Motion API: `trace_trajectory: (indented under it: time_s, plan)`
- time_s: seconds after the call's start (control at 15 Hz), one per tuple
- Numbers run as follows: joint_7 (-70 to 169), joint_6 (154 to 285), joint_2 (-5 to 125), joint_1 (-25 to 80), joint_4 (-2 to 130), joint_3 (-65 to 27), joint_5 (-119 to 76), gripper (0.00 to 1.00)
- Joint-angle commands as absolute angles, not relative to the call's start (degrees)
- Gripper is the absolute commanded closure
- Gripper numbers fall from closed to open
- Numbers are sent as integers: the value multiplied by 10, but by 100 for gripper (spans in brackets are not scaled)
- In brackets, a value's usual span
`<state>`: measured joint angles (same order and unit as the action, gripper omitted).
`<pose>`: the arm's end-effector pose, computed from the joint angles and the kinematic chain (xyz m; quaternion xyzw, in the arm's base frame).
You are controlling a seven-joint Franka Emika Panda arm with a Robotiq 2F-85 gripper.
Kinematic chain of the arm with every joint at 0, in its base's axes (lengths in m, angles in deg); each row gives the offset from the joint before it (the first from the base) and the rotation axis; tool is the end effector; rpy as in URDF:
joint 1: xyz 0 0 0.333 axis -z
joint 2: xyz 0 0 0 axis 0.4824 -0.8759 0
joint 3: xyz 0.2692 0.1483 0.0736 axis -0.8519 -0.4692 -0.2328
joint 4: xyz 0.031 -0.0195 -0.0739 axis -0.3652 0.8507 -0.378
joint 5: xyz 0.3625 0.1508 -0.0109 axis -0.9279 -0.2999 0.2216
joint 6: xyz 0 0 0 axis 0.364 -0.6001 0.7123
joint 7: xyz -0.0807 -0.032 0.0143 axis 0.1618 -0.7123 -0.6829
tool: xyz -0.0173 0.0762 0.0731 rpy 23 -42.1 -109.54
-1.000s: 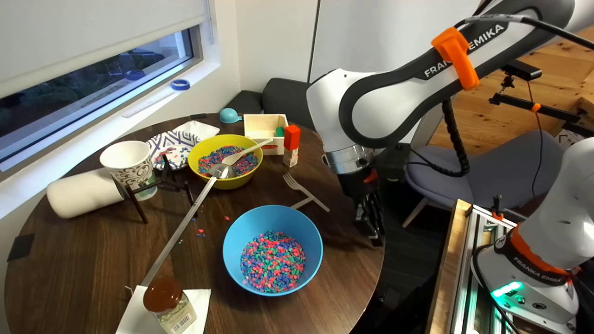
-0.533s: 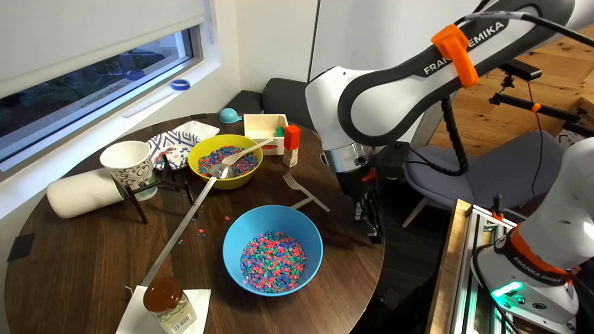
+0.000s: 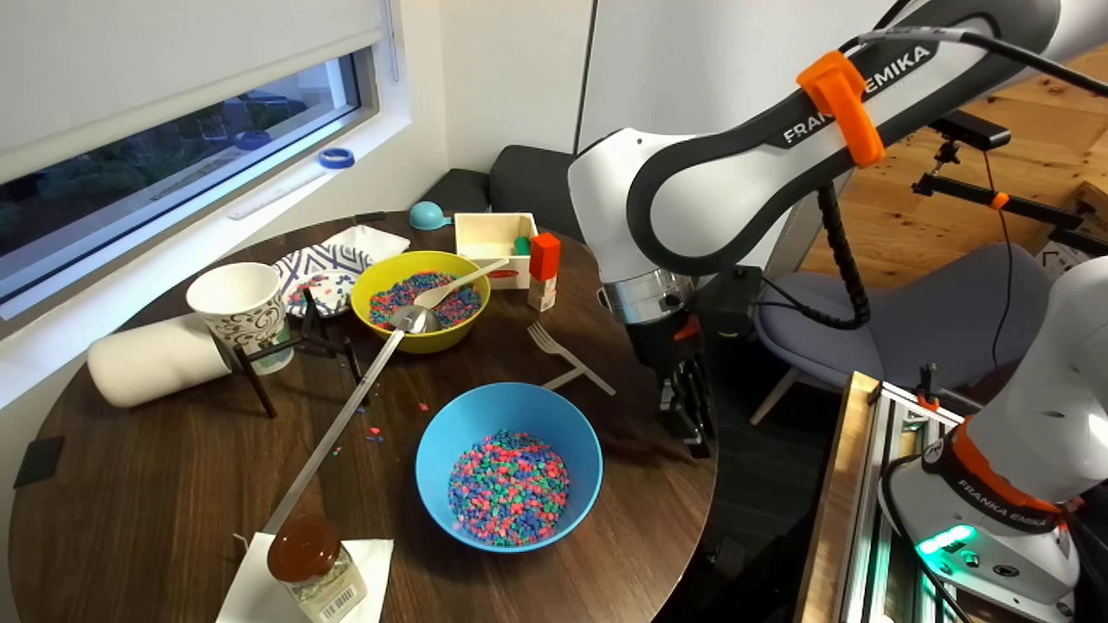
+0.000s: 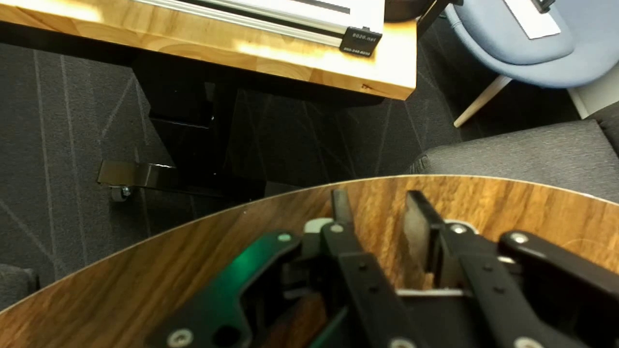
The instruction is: Put the objects from the table in the bowl
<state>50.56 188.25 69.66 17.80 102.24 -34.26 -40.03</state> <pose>0.4114 0.1956 0.2752 -0.9433 -0.0915 0.3129 0.0629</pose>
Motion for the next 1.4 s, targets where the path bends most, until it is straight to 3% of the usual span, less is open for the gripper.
trace_trajectory:
  time_s: [0.0,0.53,1.2,1.33]
  plan:
    - [494,1879,688,177,1019,-340,-393,64]
    - [487,1883,686,177,1018,-336,-385,78]
    - [463,1885,685,175,1017,-334,-364,84]
    - [459,1885,684,175,1015,-334,-359,91]
